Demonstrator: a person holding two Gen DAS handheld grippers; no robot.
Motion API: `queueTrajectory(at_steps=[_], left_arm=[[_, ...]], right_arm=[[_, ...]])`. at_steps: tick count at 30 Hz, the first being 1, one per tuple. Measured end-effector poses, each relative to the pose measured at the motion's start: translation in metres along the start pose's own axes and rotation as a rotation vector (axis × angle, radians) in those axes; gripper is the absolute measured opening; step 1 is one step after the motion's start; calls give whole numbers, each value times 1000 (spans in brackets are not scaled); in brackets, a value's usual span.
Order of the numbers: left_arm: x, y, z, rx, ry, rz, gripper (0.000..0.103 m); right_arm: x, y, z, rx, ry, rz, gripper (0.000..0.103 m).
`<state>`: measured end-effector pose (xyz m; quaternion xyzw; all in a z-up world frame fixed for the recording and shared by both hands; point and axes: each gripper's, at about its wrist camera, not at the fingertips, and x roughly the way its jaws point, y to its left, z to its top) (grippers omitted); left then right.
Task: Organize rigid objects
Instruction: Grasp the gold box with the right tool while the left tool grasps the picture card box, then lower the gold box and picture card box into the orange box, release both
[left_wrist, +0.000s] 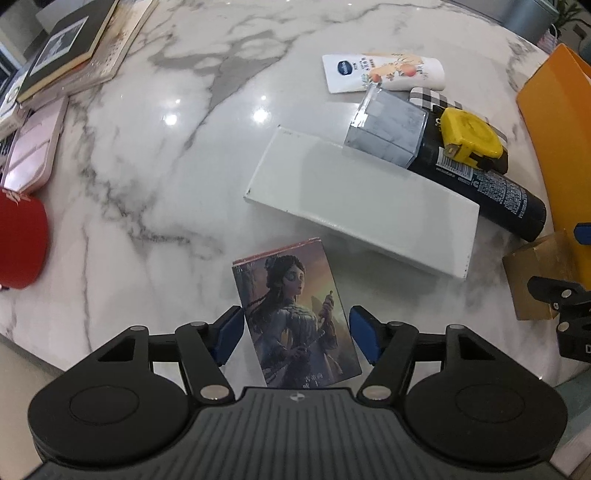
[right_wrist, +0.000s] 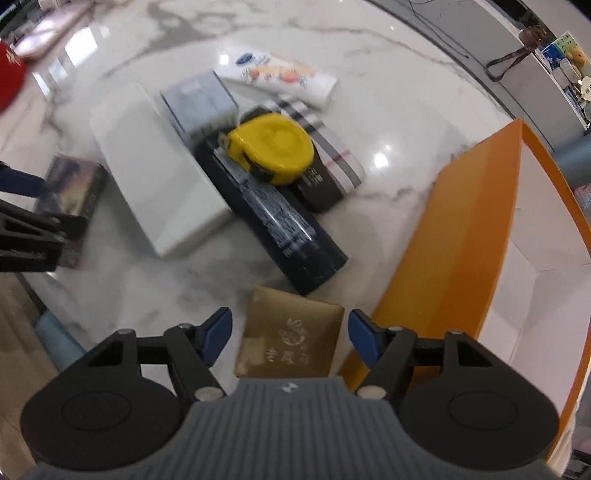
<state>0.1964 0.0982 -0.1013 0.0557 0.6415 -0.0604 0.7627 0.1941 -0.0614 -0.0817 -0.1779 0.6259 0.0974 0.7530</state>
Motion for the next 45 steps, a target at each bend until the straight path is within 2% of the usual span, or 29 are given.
queueTrajectory(at_steps=[3, 7, 14, 17, 18, 19, 24, 27, 31, 38, 45], left_arm=[[3, 1, -1, -5, 8, -6, 77], [3, 3, -3, 8, 0, -24, 72], [4, 2, -7, 132, 40, -28, 72], [4, 5, -8, 107, 32, -19, 75], [4, 6, -9, 92, 27, -22, 76], [4, 7, -9, 78, 28, -25, 77], [10, 8, -8, 44, 33, -24, 76], [11, 8, -6, 40, 24, -11, 72], [10, 10, -5, 29, 19, -21, 68], [1, 12, -16, 13, -16, -28, 67], [-36, 3, -27, 17, -102, -53, 67]], right_arm=[[9, 2, 3, 0, 35, -7, 70], [19, 1, 6, 26, 47, -34, 63], [4, 26, 4, 17, -21, 106, 60], [2, 36, 5, 1, -55, 108, 61], [2, 36, 4, 4, -55, 107, 66], [4, 35, 3, 12, -52, 110, 70], [12, 19, -2, 69, -39, 141, 73], [15, 11, -2, 101, -39, 179, 70], [18, 11, -2, 111, -55, 213, 60], [12, 15, -11, 116, -105, 203, 59], [-20, 7, -24, 122, -202, 209, 59]])
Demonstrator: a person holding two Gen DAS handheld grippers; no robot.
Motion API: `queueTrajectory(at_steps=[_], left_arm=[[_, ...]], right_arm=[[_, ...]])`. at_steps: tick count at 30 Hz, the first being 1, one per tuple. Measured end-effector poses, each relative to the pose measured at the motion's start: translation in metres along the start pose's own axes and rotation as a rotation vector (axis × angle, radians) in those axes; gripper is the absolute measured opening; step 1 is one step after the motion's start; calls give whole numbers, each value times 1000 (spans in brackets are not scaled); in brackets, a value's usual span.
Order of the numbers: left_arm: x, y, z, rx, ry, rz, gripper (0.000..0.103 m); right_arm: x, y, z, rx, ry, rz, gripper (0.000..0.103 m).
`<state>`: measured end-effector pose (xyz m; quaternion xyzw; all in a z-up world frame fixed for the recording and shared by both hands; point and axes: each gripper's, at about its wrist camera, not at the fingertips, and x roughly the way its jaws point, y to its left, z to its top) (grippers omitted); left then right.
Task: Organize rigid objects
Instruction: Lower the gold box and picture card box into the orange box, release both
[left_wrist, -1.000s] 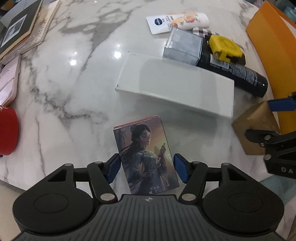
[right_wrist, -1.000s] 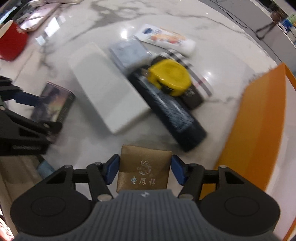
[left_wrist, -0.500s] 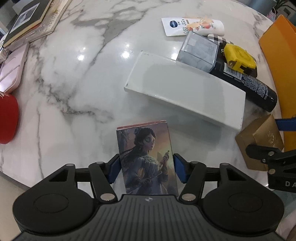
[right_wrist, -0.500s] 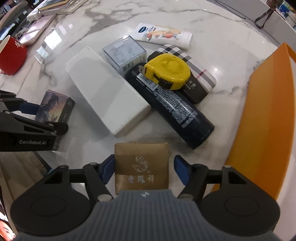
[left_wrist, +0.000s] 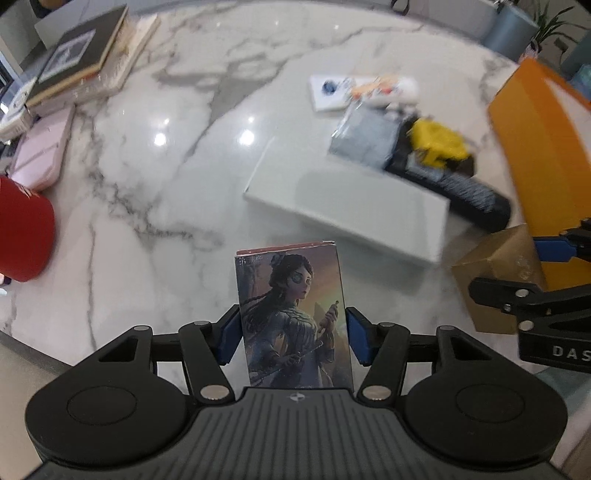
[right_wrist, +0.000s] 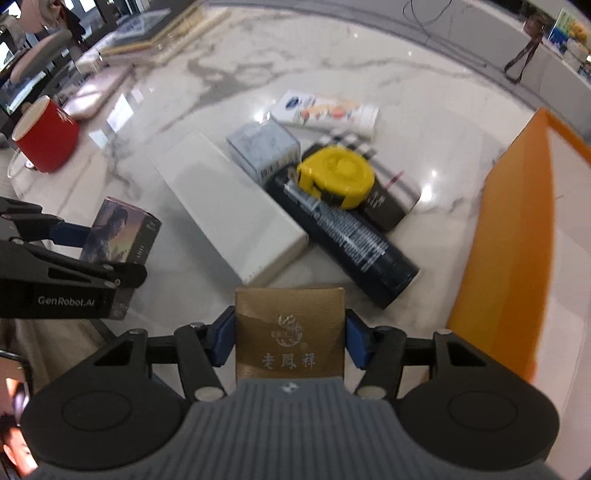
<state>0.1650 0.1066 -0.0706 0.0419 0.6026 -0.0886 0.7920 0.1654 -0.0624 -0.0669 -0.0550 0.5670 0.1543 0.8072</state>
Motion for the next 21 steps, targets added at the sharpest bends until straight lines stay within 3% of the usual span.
queueTrajectory(at_steps=[10, 15, 21], left_arm=[[-74, -61, 10, 72, -181, -86, 67], [-105, -102, 20, 122, -251, -159, 67], [-121, -164, 40, 195, -272, -262, 67]], right_arm=[[-77, -20, -9, 38, -164, -17, 59], [-127, -56, -22, 87, -255, -71, 59], [-168, -120, -46, 201, -321, -161, 59]])
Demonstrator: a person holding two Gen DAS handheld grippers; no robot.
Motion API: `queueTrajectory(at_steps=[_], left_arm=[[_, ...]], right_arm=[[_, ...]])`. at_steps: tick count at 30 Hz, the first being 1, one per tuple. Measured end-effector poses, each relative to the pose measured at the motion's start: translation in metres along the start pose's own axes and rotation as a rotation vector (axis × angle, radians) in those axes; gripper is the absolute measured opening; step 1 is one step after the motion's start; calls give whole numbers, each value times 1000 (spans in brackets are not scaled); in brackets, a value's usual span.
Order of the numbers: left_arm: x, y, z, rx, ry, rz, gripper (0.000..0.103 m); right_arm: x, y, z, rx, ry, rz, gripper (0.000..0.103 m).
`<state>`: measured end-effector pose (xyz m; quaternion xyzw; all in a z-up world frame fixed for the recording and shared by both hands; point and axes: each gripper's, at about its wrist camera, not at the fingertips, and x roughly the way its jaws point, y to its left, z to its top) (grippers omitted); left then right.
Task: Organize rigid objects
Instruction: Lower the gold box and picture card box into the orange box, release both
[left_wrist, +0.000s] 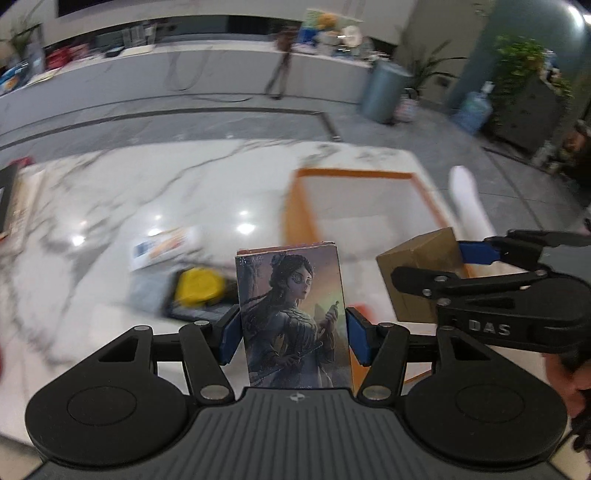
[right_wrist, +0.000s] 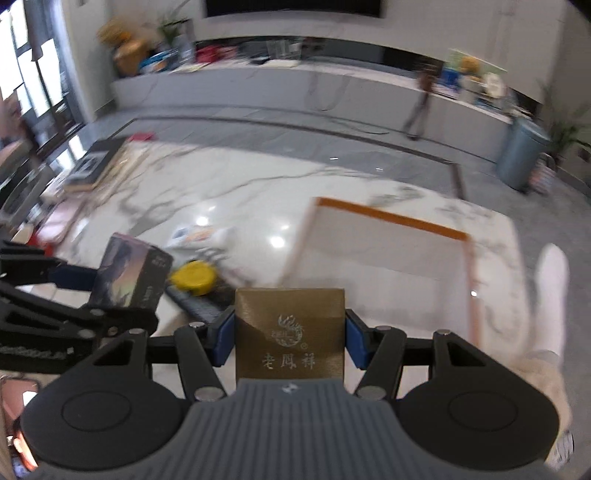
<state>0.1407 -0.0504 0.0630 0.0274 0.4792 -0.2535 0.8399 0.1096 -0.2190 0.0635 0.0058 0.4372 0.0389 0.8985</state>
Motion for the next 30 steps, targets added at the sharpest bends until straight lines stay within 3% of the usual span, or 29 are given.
queueTrajectory(at_steps=[5, 8, 19, 24, 30], left_arm=[[36, -52, 23, 78, 22, -53, 67], [68, -74, 34, 112, 58, -43, 67], [145, -92, 50, 139, 179, 97, 67], [163, -99, 49, 228, 199, 180, 67], [186, -111, 40, 309, 253, 204, 67]], right_arm=[[0, -57, -13, 105, -1, -61, 59], [11, -82, -23, 156, 15, -63, 59], [71, -121, -43, 211, 72, -25, 59], [75, -143, -46, 319, 58, 16, 59], [80, -156, -40, 378, 49, 62, 59]])
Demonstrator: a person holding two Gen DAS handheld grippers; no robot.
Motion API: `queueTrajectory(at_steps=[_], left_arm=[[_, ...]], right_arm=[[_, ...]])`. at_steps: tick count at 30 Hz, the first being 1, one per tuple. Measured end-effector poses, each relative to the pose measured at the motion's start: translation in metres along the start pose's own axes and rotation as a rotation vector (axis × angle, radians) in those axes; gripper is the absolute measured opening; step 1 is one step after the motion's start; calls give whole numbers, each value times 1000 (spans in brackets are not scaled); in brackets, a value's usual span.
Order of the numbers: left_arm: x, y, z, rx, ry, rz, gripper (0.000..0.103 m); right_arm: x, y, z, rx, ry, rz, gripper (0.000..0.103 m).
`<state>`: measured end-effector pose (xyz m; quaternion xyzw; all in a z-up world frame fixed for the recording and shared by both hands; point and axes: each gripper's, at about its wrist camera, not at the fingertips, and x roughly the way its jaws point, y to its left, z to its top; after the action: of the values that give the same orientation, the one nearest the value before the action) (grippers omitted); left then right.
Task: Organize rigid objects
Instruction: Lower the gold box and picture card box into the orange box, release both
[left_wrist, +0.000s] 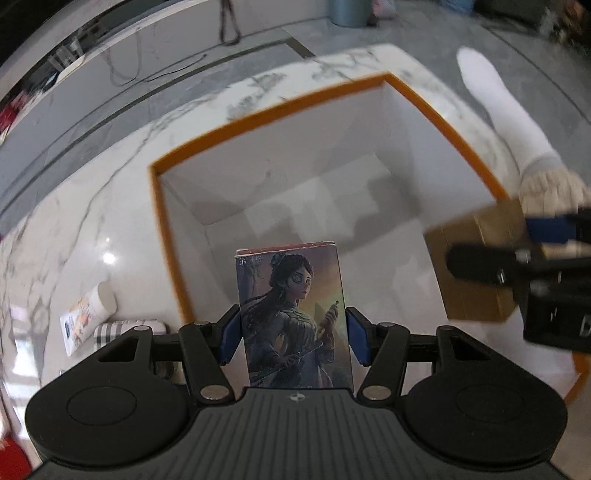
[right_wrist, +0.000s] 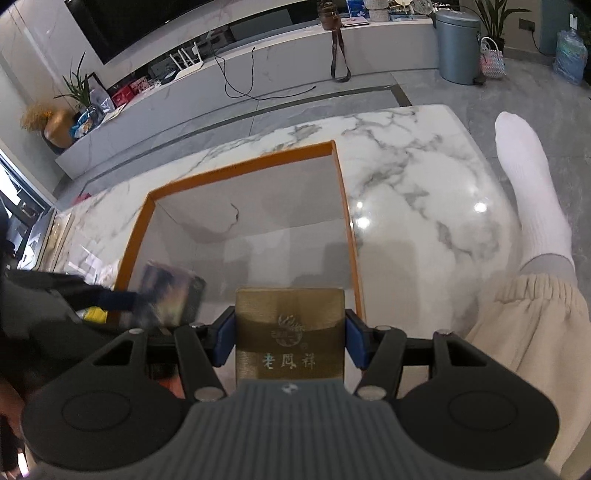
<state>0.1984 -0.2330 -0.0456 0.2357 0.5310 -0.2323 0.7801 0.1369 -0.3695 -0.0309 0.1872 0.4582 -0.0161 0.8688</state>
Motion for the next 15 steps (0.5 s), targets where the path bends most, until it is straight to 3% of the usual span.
queueTrajectory(at_steps=[9, 15], left_arm=[[26, -13, 5, 51, 54, 121, 68], [27, -11, 6, 79, 75, 105, 73]], right_arm=[[17, 8, 2, -7, 22, 25, 59], [25, 16, 1, -17, 37, 23, 59]])
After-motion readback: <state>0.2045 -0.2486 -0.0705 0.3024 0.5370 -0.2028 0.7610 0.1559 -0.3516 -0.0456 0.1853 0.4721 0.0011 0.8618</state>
